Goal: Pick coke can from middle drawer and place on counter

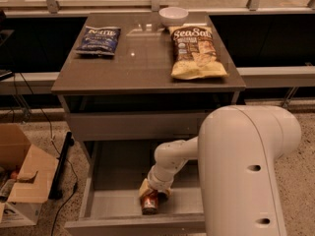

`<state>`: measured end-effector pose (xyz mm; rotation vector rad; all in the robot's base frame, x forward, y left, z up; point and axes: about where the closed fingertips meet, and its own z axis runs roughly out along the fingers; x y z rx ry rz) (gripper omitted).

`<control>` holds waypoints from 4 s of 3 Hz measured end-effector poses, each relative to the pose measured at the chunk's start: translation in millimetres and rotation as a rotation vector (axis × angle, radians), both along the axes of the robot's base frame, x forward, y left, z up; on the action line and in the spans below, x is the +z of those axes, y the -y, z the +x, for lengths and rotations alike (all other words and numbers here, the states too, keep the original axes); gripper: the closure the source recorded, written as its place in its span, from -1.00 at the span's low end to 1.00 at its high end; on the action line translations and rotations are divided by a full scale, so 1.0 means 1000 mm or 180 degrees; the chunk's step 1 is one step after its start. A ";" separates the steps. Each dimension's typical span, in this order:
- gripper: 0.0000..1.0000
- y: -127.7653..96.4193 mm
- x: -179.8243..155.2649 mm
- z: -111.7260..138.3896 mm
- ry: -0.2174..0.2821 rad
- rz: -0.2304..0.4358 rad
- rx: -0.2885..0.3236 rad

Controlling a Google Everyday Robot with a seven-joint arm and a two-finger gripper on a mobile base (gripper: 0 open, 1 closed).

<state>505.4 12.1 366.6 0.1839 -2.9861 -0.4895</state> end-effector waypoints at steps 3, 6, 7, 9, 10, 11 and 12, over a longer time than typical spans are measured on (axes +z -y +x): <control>1.00 0.014 0.099 -0.008 0.0502 0.0712 0.0093; 1.00 0.081 0.321 -0.006 0.1870 0.0928 0.1030; 1.00 0.076 0.395 0.016 0.2370 0.0661 0.1350; 1.00 0.072 0.471 0.051 0.2860 0.0660 0.1551; 1.00 0.068 0.473 0.054 0.2931 0.0676 0.1563; 1.00 0.034 0.494 0.084 0.3234 0.0846 0.1742; 1.00 -0.005 0.521 0.116 0.3498 0.1102 0.1954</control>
Offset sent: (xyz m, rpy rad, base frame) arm 0.0049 -0.0173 0.1089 0.2444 -0.1673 -0.0564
